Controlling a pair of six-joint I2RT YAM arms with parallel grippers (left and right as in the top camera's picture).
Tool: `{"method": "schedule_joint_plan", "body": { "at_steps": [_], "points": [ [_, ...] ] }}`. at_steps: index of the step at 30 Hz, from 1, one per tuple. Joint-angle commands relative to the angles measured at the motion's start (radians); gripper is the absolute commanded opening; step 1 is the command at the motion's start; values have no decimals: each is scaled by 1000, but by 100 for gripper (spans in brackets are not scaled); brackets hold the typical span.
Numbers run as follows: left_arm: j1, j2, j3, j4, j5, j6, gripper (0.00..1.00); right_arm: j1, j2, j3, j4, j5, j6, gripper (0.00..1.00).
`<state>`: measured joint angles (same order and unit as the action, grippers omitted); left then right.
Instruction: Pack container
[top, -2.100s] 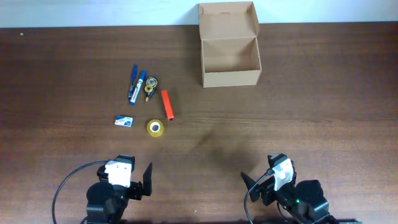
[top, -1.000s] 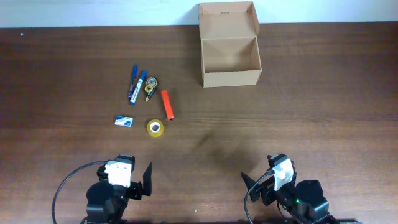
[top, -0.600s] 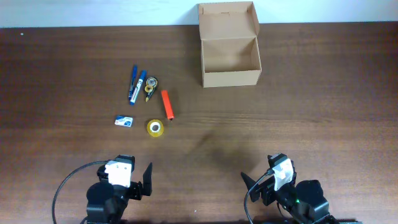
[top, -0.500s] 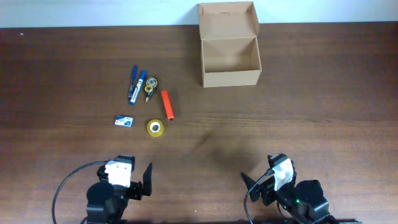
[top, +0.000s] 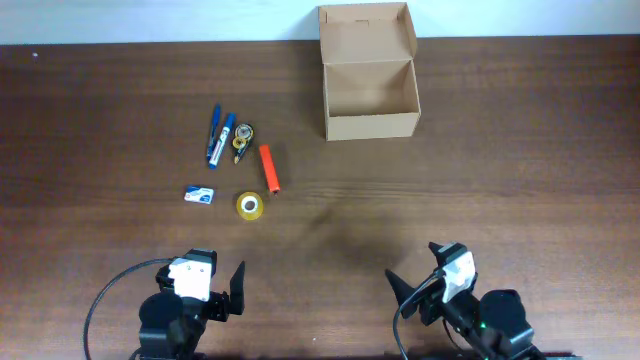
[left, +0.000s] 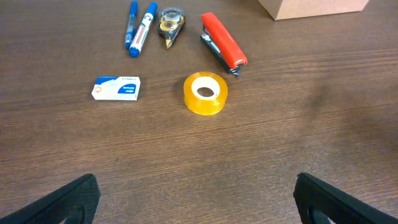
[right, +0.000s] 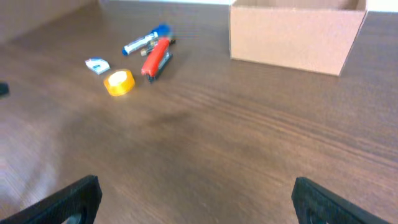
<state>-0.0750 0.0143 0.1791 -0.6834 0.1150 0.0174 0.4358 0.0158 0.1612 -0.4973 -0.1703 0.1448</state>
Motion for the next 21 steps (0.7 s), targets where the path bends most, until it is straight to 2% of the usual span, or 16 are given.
{"method": "schedule_joint_plan", "body": {
  "at_steps": [1,3,13,18,21],
  "points": [
    [6,-9,-6,2,-8,-3,100,10,-13,-6,9,-8,170,99],
    [6,-9,-6,2,-8,-3,100,10,-13,-6,10,-5,215,99],
    [6,-9,-6,2,-8,-3,100,9,15,-6,66,51,212,99],
    [6,-9,-6,2,-8,-3,100,9,143,12,100,72,212,99],
    [6,-9,-6,2,-8,-3,100,9,257,31,196,90,211,99]
  ]
}}
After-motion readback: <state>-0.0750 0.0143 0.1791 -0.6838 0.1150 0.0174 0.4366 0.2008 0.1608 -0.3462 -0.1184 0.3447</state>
